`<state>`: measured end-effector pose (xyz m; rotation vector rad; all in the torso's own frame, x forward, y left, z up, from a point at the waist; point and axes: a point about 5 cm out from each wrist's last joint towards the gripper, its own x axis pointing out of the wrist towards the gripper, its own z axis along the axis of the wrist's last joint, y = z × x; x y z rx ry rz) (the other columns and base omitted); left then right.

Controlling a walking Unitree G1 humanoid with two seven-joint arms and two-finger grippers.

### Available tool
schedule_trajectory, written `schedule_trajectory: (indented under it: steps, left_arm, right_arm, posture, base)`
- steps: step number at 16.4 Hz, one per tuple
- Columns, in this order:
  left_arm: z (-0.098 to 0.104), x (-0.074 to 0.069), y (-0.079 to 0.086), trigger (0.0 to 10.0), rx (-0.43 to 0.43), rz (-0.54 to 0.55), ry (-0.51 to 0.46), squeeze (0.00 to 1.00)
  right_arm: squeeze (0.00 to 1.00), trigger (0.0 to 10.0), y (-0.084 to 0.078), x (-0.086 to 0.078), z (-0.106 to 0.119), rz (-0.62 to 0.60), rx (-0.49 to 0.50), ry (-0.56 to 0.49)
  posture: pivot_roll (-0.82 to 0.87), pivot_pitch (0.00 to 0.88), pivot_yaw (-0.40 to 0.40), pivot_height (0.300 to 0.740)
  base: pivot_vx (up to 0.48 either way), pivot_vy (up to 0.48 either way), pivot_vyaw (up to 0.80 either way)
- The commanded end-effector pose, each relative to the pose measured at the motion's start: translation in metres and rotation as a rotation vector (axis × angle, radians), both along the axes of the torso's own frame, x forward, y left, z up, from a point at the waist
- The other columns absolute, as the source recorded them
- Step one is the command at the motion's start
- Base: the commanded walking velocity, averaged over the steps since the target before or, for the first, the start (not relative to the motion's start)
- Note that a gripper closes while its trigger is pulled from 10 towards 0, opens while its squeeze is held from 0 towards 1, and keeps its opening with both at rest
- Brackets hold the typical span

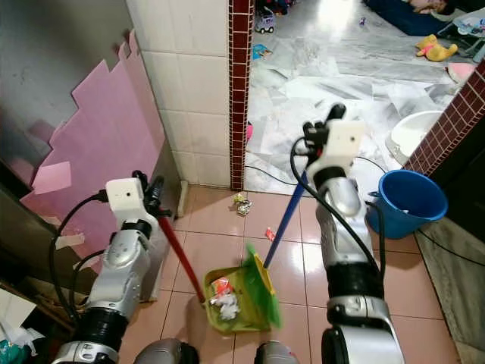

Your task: Sweep floor

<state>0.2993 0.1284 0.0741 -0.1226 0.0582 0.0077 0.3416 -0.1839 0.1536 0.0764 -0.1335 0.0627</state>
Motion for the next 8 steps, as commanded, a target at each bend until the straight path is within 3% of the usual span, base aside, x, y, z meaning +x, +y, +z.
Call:
schedule_trajectory:
  steps: [1, 3, 6, 8]
  left_arm:
    - [0.014, 0.004, 0.003, 10.0, -0.015, -0.006, -0.06, 0.0]
    - [0.017, 0.004, 0.002, 10.0, -0.033, -0.035, -0.071, 0.0]
    - [0.019, 0.004, -0.002, 10.0, -0.042, -0.058, -0.079, 0.0]
    - [0.019, 0.004, -0.004, 10.0, -0.047, -0.067, -0.078, 0.0]
  right_arm:
    - [0.0, 10.0, 0.0, -0.001, 0.008, -0.011, -0.007, -0.045]
    - [0.0, 10.0, 0.0, -0.005, -0.006, -0.077, -0.032, -0.002]
    - [0.0, 10.0, 0.007, -0.009, -0.015, -0.085, -0.033, 0.016]
    - [0.0, 10.0, 0.012, -0.011, -0.019, -0.076, -0.039, 0.023]
  posture:
    - [0.01, 0.0, 0.009, 0.74]
    - [0.0, 0.0, 0.014, 0.74]
    - [0.0, 0.0, 0.019, 0.74]
    - [0.0, 0.0, 0.019, 0.74]
  base:
    - [0.0, 0.0, 0.0]
    - [0.0, 0.0, -0.28]
    - [0.0, 0.0, -0.8]
    - [0.0, -0.276, -0.8]
